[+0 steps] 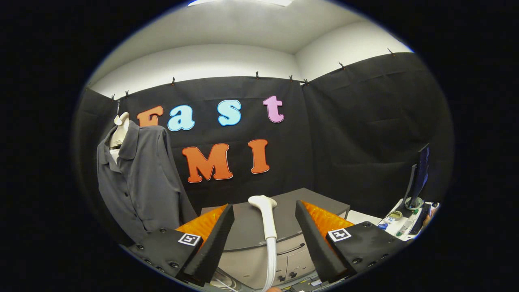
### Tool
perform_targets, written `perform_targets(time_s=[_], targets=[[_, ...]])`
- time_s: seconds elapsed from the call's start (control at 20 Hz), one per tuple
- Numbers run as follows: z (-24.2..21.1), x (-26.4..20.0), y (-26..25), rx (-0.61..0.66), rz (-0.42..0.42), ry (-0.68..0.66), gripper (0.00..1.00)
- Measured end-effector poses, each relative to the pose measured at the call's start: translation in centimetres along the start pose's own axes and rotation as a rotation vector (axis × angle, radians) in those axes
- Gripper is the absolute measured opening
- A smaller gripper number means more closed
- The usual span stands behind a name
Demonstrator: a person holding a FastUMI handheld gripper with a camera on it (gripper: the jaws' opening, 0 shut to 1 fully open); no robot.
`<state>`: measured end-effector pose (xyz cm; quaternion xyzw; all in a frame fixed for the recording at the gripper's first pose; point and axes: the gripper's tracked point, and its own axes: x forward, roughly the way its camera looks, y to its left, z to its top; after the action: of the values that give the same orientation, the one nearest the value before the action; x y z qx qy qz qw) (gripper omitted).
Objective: Iron the clothes twice with a garment steamer, once on the left side and once on the right side.
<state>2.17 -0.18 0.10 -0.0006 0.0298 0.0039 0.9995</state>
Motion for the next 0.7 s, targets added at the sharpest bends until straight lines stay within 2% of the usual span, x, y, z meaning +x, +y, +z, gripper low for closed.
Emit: perform_targets(time_s=[0.25, 0.7], targets=[[-0.9, 2.4, 1.1, -0.029, 0.071, 0.085, 0.98], [-6.0, 8.2, 3.4, -0.028, 0.210, 0.332, 0.98]])
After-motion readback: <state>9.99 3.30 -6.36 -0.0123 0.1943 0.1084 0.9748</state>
